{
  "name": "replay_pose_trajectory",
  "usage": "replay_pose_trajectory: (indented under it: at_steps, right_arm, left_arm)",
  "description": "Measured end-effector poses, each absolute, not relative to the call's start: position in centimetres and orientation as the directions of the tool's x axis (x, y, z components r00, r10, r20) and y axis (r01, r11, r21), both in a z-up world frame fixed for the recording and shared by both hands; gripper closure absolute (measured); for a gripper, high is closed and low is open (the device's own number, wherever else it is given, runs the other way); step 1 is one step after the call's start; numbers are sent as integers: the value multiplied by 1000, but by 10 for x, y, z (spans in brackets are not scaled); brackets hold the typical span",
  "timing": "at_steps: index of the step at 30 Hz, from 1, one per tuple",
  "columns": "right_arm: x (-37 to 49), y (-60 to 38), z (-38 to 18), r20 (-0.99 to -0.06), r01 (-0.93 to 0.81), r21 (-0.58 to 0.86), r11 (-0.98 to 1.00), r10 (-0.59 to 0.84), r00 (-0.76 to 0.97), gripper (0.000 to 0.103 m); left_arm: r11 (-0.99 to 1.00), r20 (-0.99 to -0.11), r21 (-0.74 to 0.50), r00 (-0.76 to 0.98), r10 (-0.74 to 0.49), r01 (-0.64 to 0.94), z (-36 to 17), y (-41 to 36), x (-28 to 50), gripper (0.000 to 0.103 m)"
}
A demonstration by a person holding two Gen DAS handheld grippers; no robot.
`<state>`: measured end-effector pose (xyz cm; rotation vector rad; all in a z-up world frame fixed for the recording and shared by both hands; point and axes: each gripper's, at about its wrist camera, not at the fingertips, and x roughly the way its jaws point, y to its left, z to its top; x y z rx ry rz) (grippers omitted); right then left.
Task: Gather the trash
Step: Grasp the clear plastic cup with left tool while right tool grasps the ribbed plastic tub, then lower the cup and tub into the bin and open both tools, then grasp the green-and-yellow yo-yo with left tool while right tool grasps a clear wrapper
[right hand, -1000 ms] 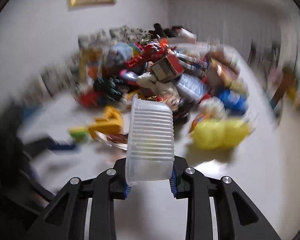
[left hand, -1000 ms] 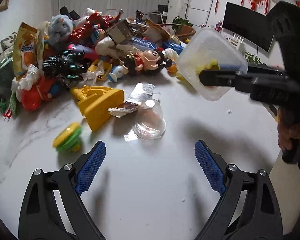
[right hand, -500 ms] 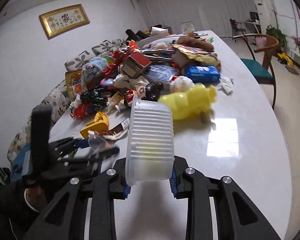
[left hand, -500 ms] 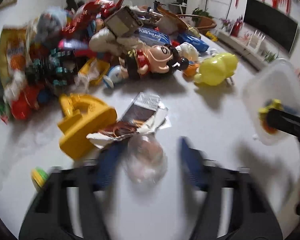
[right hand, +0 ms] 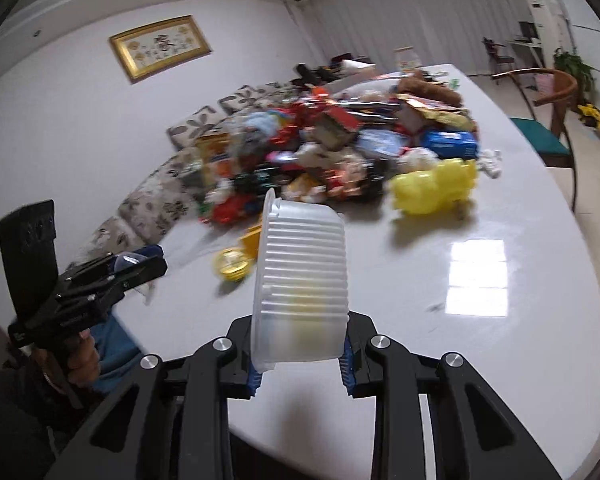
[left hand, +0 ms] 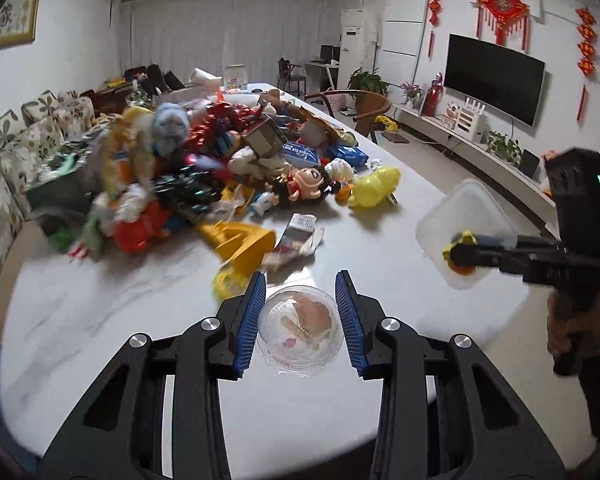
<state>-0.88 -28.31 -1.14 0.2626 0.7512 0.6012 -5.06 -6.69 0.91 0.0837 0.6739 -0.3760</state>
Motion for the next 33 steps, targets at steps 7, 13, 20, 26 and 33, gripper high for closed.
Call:
replay_pose_trajectory:
  at_steps: [7, 13, 20, 26, 33]
  right_arm:
    - [-81, -244, -8, -602, -509, 470, 721, 684, 412, 74]
    - [-122, -201, -83, -757, -510, 475, 717, 629, 179, 71]
    - [-118, -172, -186, -889, -481, 366, 796, 452, 72, 41]
    - [-123, -182, -103, -804, -544, 410, 733, 572, 165, 40]
    - [-47, -189, -15, -682, -579, 254, 775, 568, 461, 34]
  left_arm:
    - [903, -687, -6, 654, -316, 431, -14, -38, -136, 67]
    - [882, -808, -75, 489, -327, 466, -91, -22, -164, 71]
    - [905, -908, -101, 333, -253, 412, -192, -3, -152, 33]
    - [912, -840, -164, 431, -329, 376, -134, 20, -152, 33]
    - [926, -659, -54, 683, -314, 373, -42, 2, -89, 15]
